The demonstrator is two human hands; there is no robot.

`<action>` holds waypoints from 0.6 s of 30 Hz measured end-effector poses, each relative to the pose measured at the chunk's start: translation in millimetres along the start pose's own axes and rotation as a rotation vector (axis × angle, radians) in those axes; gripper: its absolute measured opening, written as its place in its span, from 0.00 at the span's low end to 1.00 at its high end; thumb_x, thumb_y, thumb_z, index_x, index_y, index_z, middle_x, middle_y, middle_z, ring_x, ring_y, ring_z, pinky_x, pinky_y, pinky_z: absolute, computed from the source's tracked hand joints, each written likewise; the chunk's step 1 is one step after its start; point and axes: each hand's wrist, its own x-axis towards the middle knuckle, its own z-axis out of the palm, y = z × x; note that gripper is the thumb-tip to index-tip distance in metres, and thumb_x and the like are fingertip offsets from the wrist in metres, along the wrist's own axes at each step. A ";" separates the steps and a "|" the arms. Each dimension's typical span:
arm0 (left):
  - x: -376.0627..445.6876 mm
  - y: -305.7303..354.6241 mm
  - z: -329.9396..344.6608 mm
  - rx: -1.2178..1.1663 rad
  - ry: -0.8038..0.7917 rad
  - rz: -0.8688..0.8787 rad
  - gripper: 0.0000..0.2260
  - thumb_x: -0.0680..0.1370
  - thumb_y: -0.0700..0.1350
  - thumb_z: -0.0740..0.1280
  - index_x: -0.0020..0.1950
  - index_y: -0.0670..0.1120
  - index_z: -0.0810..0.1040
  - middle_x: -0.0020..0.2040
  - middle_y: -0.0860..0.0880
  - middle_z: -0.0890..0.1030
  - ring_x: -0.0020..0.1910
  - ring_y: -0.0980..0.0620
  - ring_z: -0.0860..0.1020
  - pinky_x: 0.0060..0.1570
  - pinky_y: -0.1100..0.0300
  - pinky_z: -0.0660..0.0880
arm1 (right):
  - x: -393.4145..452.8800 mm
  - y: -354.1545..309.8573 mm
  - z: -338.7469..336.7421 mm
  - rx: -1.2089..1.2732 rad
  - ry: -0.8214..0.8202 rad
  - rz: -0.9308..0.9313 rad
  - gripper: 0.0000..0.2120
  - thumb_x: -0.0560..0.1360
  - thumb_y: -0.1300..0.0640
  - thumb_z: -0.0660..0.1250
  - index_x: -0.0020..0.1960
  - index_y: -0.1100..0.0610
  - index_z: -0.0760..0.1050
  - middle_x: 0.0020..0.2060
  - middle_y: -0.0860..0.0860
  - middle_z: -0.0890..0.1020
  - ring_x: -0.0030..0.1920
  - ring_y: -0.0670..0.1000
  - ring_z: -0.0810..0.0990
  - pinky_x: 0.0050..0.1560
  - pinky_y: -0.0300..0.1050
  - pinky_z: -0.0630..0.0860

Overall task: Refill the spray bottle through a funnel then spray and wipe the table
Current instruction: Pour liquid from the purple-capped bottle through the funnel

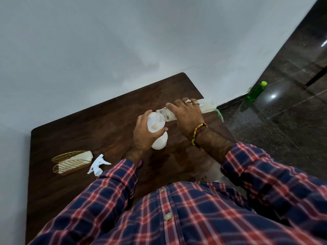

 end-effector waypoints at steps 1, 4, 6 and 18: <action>0.4 -0.5 0.2 0.006 0.000 0.001 0.37 0.68 0.56 0.77 0.72 0.46 0.67 0.68 0.46 0.72 0.63 0.48 0.73 0.56 0.63 0.68 | 0.0 -0.2 -1.1 0.002 -0.004 -0.001 0.26 0.74 0.57 0.67 0.71 0.50 0.65 0.64 0.55 0.74 0.66 0.60 0.69 0.68 0.61 0.61; 3.2 -1.6 1.5 0.054 -0.015 0.004 0.37 0.68 0.58 0.75 0.72 0.46 0.67 0.68 0.46 0.72 0.63 0.48 0.73 0.56 0.64 0.67 | -0.1 -0.7 -4.3 0.000 -0.032 -0.006 0.27 0.75 0.55 0.67 0.72 0.51 0.64 0.66 0.56 0.73 0.68 0.61 0.68 0.70 0.60 0.60; 4.3 -1.3 2.1 0.075 -0.024 0.003 0.38 0.68 0.59 0.74 0.72 0.47 0.66 0.69 0.46 0.72 0.64 0.48 0.73 0.57 0.65 0.66 | -0.2 -0.3 -6.0 -0.003 -0.042 -0.007 0.28 0.75 0.53 0.67 0.73 0.51 0.63 0.66 0.56 0.72 0.69 0.60 0.67 0.71 0.60 0.60; 1.8 1.3 -0.2 0.046 -0.009 -0.003 0.37 0.68 0.58 0.76 0.72 0.46 0.67 0.68 0.46 0.72 0.62 0.48 0.73 0.56 0.64 0.68 | 0.2 -2.1 -5.8 -0.017 -0.049 -0.018 0.29 0.74 0.53 0.69 0.72 0.52 0.63 0.67 0.56 0.72 0.68 0.61 0.68 0.71 0.61 0.60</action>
